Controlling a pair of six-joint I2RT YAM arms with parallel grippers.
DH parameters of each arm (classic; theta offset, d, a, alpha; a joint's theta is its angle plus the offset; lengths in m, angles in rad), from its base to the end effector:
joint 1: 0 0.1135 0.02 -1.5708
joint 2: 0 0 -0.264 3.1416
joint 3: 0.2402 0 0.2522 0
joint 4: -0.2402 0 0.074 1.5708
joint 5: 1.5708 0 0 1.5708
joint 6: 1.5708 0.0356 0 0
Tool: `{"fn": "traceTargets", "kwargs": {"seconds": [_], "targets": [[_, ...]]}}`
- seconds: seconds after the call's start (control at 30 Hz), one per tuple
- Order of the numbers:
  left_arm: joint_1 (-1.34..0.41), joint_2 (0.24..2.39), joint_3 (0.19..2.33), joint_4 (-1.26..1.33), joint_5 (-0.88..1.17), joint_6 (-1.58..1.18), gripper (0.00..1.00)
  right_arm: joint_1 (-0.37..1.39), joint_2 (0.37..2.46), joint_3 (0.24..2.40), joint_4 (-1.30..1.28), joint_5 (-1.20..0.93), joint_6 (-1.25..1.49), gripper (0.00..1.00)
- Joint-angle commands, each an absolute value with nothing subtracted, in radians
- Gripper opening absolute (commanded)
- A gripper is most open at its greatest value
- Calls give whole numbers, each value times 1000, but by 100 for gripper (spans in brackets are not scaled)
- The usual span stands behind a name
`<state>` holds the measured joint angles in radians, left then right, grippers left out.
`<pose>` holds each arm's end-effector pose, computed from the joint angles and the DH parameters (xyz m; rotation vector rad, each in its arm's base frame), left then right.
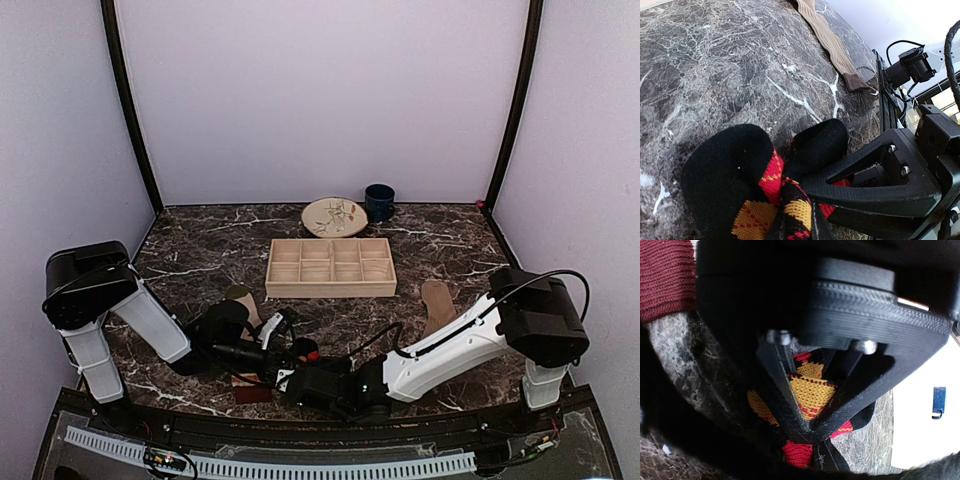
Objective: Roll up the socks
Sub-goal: Roll the sock at the center of the board.
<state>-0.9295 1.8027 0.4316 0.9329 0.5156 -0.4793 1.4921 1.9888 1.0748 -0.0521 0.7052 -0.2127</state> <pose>0.1553 -0.2374 0.0977 0.8563 2.0761 -1.3569 0.0530 0.3787 0.1142 -1.5203 1.6713 -0.2447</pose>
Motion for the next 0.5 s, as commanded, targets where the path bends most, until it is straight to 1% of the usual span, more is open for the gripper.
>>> {"fn": "traceTargets", "kwargs": {"seconds": [0.0, 0.1, 0.17, 0.23, 0.47], "targets": [[-951, 1796, 423, 912, 594, -477, 0, 1450, 2040, 1061, -85, 616, -204, 6], [-951, 1795, 420, 914, 586, -478, 1, 1445, 2033, 1059, -89, 605, -202, 2], [-951, 1794, 418, 919, 581, -484, 3, 1442, 2032, 1059, -91, 599, -200, 1], [-951, 1791, 414, 925, 574, -485, 11, 1440, 2034, 1062, -94, 596, -198, 0], [-951, 1753, 393, 934, 526, -492, 29, 1434, 2030, 1069, -110, 568, -189, 0]]}}
